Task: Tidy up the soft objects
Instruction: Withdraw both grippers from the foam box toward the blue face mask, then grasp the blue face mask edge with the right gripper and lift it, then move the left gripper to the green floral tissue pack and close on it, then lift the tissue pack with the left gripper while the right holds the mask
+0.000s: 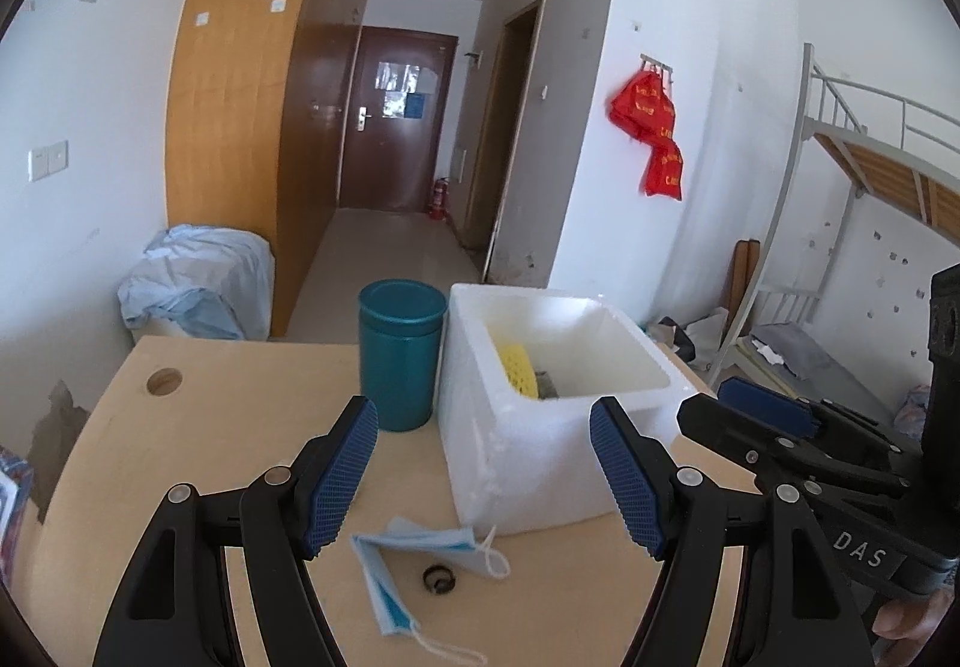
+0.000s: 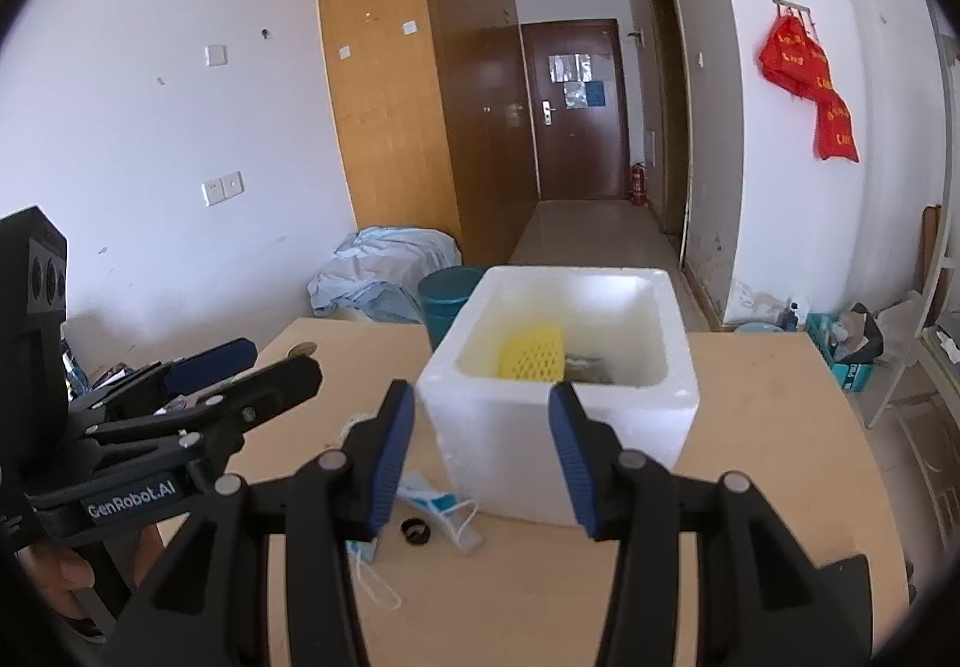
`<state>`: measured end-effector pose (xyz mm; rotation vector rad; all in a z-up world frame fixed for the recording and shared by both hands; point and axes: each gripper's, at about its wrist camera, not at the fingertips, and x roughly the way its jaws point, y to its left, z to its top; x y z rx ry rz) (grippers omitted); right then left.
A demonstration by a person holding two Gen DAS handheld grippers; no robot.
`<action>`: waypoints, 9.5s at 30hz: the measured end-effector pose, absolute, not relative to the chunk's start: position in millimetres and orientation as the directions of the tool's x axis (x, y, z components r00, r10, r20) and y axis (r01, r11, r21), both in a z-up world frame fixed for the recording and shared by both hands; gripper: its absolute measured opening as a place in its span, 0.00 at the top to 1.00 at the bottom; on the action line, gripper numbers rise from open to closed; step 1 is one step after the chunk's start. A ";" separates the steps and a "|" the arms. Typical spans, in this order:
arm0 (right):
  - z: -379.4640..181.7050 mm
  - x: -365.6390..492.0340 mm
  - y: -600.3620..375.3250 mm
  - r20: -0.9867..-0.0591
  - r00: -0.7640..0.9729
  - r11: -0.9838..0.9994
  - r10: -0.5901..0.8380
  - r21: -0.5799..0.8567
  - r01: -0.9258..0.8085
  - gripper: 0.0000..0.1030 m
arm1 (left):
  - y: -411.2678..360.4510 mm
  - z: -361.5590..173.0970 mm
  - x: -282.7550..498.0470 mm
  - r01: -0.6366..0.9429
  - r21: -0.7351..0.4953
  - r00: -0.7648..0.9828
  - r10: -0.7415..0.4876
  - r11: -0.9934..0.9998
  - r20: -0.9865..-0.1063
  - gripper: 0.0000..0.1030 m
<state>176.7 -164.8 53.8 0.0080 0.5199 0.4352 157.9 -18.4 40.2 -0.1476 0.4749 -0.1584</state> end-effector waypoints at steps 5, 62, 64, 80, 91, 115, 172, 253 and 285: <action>46.2 161.9 -157.9 -0.497 0.760 0.900 0.418 0.109 -0.423 0.50 | -11.2 33.1 133.6 0.080 -0.158 0.883 -0.143 0.984 -0.447 0.28; -65.0 191.9 -43.7 -0.693 0.521 0.796 0.498 0.127 -0.592 0.50 | 98.6 -67.6 104.8 -0.102 -0.196 0.841 -0.021 0.975 -0.541 0.28; -70.3 197.8 -40.4 -0.703 0.511 0.797 0.494 0.132 -0.590 0.50 | 100.7 -69.9 107.3 -0.101 -0.197 0.839 -0.023 0.975 -0.544 0.28; -102.3 227.9 -19.6 -0.774 0.432 0.801 0.463 0.156 -0.578 0.67 | 111.4 -86.2 126.2 -0.091 -0.214 0.821 -0.048 0.972 -0.568 0.28; -98.3 226.8 -31.9 -0.772 0.431 0.813 0.467 0.183 -0.553 0.91 | 111.0 -89.0 130.2 -0.080 -0.230 0.815 -0.069 0.970 -0.576 0.28; -84.2 204.0 -28.9 -0.758 0.486 0.801 0.435 0.078 -0.594 0.36 | 105.5 -89.9 127.4 -0.072 -0.248 0.809 -0.089 0.966 -0.580 0.28; -81.1 192.6 -90.9 -0.701 0.438 0.775 0.563 0.265 -0.574 0.93 | 60.7 -105.0 249.5 0.103 -0.139 0.745 -0.169 0.985 -0.645 0.28; -78.4 186.0 -106.8 -0.681 0.483 0.804 0.551 0.278 -0.526 0.93 | 63.8 -125.5 366.5 0.512 -0.114 0.500 -0.404 0.851 -0.766 0.16; -66.0 176.6 -118.0 -0.652 0.488 0.787 0.580 0.294 -0.543 0.93 | 55.1 -141.4 330.0 0.301 -0.002 0.627 -0.200 0.954 -0.753 0.29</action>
